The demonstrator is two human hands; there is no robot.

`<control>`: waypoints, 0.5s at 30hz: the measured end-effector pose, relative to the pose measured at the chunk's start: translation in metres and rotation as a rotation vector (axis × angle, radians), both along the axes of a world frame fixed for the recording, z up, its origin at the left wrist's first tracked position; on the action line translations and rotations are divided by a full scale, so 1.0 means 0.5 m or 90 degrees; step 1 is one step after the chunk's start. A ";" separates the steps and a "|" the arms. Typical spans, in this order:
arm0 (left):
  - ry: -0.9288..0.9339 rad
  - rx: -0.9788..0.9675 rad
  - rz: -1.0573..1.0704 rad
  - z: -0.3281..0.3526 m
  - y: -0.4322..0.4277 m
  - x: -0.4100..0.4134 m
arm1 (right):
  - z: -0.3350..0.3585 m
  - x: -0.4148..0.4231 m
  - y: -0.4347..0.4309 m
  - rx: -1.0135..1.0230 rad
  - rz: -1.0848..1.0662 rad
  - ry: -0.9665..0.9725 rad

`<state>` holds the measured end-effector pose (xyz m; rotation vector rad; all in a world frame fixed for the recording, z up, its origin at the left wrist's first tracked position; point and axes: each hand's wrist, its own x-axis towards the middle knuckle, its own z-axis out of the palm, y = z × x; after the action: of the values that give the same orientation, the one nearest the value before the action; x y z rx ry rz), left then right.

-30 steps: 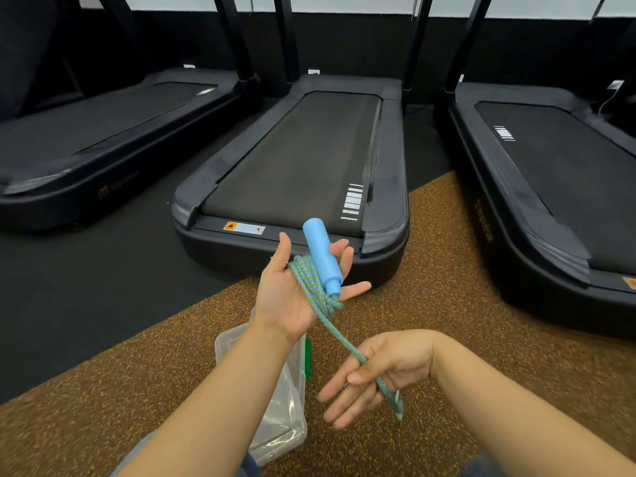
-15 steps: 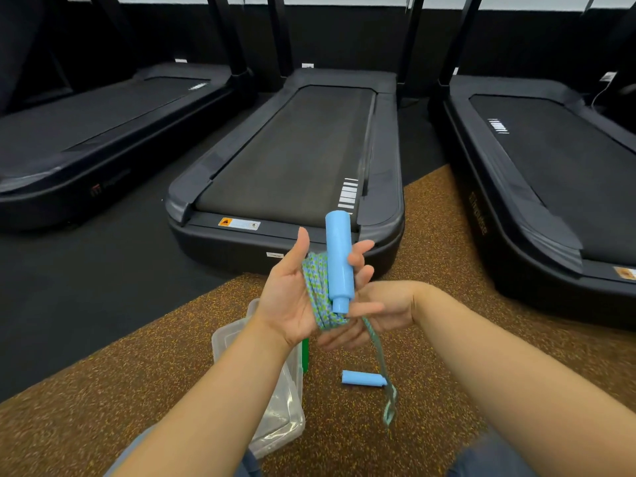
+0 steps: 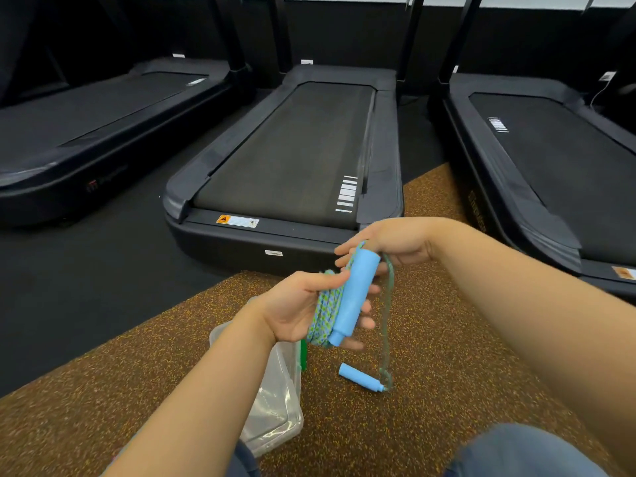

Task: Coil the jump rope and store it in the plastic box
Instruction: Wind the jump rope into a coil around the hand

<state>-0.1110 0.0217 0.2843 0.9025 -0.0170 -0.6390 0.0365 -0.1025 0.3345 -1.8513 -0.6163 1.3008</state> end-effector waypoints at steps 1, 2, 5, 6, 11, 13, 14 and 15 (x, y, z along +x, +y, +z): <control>0.019 0.024 -0.004 0.000 0.001 0.001 | 0.003 0.012 -0.002 -0.019 -0.011 -0.013; 0.037 0.052 0.000 -0.001 0.003 0.004 | 0.007 0.022 -0.004 -0.033 -0.014 -0.022; 0.089 0.126 0.044 -0.004 0.002 0.013 | 0.027 0.041 -0.008 -0.060 -0.009 -0.031; 0.104 0.147 0.068 -0.007 0.001 0.017 | 0.035 0.043 -0.009 -0.070 0.000 -0.036; 0.122 0.268 0.232 -0.011 -0.012 0.034 | 0.061 0.029 -0.006 -0.126 0.071 -0.056; 0.102 0.296 0.336 -0.011 -0.016 0.040 | 0.066 0.014 -0.004 -0.142 0.116 -0.056; 0.097 0.290 0.384 -0.011 -0.017 0.044 | 0.067 0.006 -0.003 -0.148 0.136 -0.057; 0.094 0.272 0.428 -0.013 -0.016 0.047 | 0.066 -0.002 -0.002 -0.152 0.155 -0.057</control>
<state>-0.0875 0.0139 0.2780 1.1868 0.5519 -0.0717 0.0356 -0.1037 0.3674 -2.0876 -0.7820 1.5101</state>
